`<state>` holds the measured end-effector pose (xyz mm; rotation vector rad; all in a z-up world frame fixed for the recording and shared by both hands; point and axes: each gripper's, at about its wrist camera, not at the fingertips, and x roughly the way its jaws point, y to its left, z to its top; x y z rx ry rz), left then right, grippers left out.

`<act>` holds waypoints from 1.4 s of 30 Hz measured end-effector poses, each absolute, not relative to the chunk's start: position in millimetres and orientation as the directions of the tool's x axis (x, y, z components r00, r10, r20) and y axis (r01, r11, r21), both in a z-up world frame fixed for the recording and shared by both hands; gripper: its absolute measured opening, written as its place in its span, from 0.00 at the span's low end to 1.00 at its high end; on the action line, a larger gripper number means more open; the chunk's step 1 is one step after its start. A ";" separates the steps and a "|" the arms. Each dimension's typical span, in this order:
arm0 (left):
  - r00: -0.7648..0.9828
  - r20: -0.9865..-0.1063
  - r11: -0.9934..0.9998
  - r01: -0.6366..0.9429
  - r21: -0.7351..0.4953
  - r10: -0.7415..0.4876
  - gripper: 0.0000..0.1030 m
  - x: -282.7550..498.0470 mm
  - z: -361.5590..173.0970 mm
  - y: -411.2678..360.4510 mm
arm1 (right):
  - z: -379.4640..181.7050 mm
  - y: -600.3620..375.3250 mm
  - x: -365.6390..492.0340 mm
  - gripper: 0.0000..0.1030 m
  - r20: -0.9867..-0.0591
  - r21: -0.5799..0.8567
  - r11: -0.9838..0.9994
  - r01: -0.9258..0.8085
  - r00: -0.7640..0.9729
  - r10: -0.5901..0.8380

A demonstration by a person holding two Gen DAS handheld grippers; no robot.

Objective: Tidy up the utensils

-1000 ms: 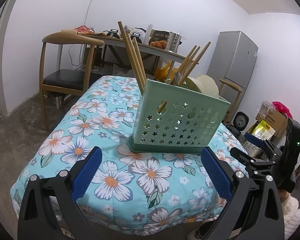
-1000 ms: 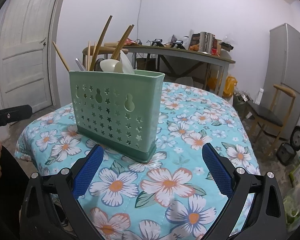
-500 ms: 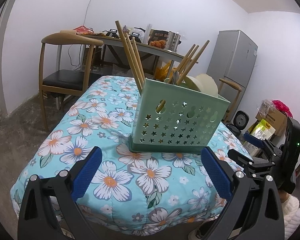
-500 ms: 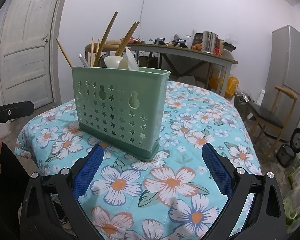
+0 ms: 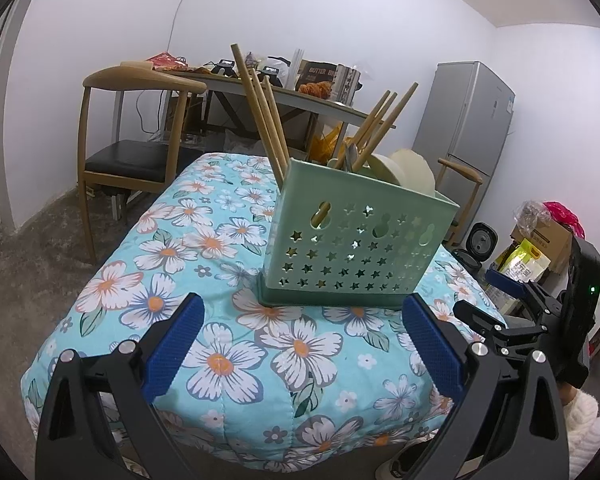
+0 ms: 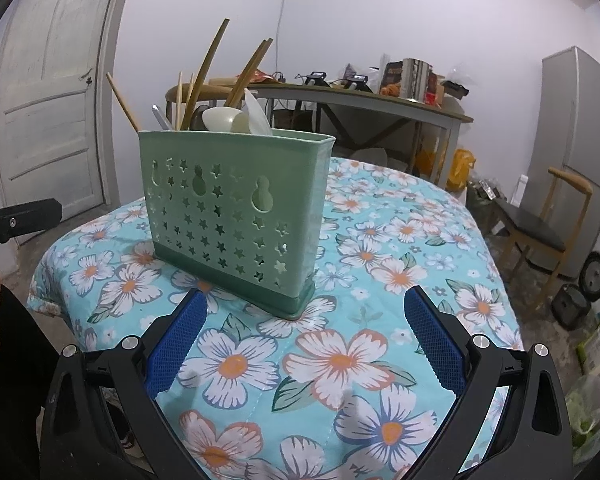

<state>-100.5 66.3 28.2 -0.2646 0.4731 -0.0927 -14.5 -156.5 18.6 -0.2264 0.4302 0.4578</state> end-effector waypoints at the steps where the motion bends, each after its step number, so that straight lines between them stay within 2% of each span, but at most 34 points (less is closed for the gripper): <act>1: 0.886 -0.438 0.961 0.027 -0.274 -0.150 0.94 -100.5 28.1 66.8 | 18.6 -156.1 -14.8 0.92 -0.448 -0.117 0.874 -0.472 0.811 0.377; 42: 0.889 -0.432 0.964 0.035 -0.265 -0.151 0.94 -101.5 30.8 64.8 | 18.0 -166.7 -20.2 0.92 -0.448 -0.103 0.886 -0.453 0.816 0.365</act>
